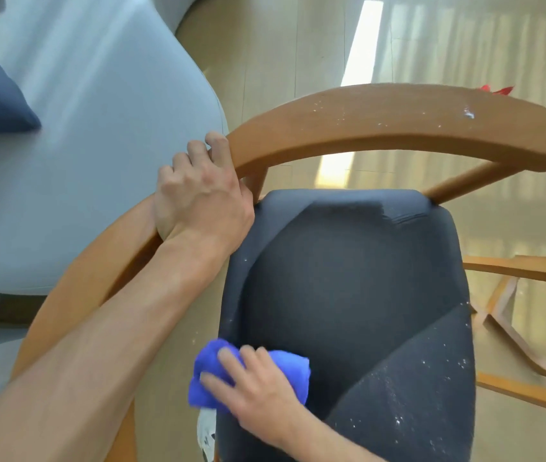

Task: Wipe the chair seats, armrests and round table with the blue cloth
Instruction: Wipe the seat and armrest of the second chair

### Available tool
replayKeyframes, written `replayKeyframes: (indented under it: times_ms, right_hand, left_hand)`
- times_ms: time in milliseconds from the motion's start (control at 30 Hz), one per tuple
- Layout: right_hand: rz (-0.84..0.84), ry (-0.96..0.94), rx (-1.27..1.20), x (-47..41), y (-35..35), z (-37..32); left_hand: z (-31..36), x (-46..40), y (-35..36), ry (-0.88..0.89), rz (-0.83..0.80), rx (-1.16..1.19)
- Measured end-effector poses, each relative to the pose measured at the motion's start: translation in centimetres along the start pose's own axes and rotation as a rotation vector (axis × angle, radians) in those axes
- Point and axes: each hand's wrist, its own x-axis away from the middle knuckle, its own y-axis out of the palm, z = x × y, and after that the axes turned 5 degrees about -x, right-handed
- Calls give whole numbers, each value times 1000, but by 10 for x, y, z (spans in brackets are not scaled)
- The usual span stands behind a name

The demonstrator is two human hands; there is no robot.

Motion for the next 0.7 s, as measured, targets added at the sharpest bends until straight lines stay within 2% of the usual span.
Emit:
replayKeyframes:
  times_ms: [67,133,200,333,400,467,533,600,633,700]
  right_hand:
    - [-143,-198,30,10,2,1]
    - [-146,-290,86,-14,-14,33]
    - [-33,-165,137,-62,-38,74]
    - [247,303,168,-140,-74,127]
    - [279,333,148,-132,-64,114]
    - [148,166,78,-82,-33,72]
    - [-138,-108,39,0,5,9]
    - [-352,-233,59,62,22,-24]
    - [-377,-251,27,75,21,-21]
    - [-227,-328,18,69,10,9]
  left_hand:
    - [0,0,-1,0,-12,-5]
    - [0,-1,-2,-3,-9,-23]
    - [0,-2,-2,-7,-7,-28]
    - [2,-4,1,-9,-1,-24]
    - [1,-4,3,-15,-4,-24]
    - [0,-4,4,-21,-11,-10]
    - [-1,-2,1,-18,-22,-5]
    - [-1,0,0,-13,-9,-13]
    - [-1,0,0,-10,-8,-14]
    - [-2,0,-1,-10,-1,-18]
